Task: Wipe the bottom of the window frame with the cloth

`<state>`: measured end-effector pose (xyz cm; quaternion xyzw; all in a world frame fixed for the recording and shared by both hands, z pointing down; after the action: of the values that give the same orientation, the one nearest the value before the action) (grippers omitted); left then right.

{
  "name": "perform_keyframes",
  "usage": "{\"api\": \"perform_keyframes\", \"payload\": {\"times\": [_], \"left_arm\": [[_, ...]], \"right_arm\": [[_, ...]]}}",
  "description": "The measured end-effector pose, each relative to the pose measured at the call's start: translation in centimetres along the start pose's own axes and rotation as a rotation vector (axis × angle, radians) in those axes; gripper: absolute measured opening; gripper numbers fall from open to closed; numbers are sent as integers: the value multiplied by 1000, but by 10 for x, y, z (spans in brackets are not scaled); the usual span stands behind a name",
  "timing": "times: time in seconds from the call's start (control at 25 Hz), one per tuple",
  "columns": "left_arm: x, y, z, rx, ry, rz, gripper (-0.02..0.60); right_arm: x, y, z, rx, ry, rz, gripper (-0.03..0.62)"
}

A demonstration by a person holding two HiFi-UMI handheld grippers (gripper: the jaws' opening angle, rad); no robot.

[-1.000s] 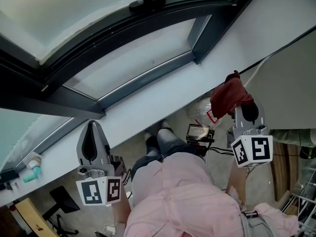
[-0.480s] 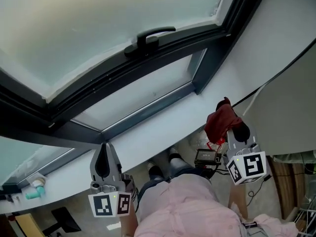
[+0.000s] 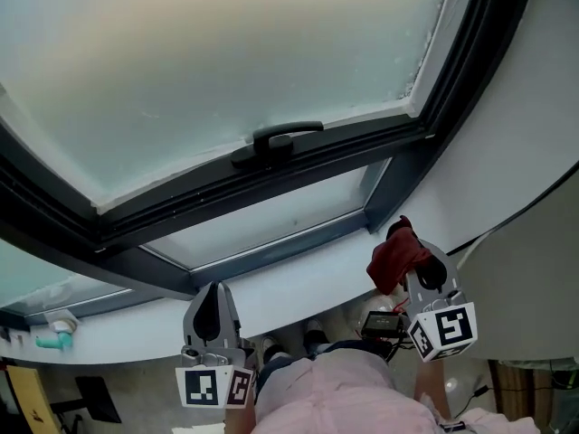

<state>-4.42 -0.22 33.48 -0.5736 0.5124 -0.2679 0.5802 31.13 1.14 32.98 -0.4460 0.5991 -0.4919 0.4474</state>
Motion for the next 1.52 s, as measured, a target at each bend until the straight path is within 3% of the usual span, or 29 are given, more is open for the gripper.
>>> {"api": "perform_keyframes", "payload": {"times": [0.44, 0.76, 0.92, 1.24, 1.52], "left_arm": [[0, -3, 41, 71, 56, 46, -5], [-2, 1, 37, 77, 60, 56, -5], [-1, 6, 30, 76, 61, 57, -5], [-5, 6, 18, 63, 84, 38, -5], [-5, 2, 10, 56, 117, 33, -5]], "right_arm": [[43, -5, 6, 48, 190, 89, 66], [101, 19, -22, 48, 302, 194, 66], [147, 25, -43, 63, 328, 183, 66], [220, 17, -54, 130, 298, 18, 66], [254, 17, -53, -55, 166, -62, 66]]}}
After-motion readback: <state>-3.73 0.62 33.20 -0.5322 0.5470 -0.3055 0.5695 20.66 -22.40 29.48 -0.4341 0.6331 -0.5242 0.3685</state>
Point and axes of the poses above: the fingertips, and each gripper's own axes: x forward along the fingers, z to its right, y out of its top, the point moved 8 cm from there along -x, backward along the fingers, and after that the axes turned 15 degrees about z, right-handed, at the moved point
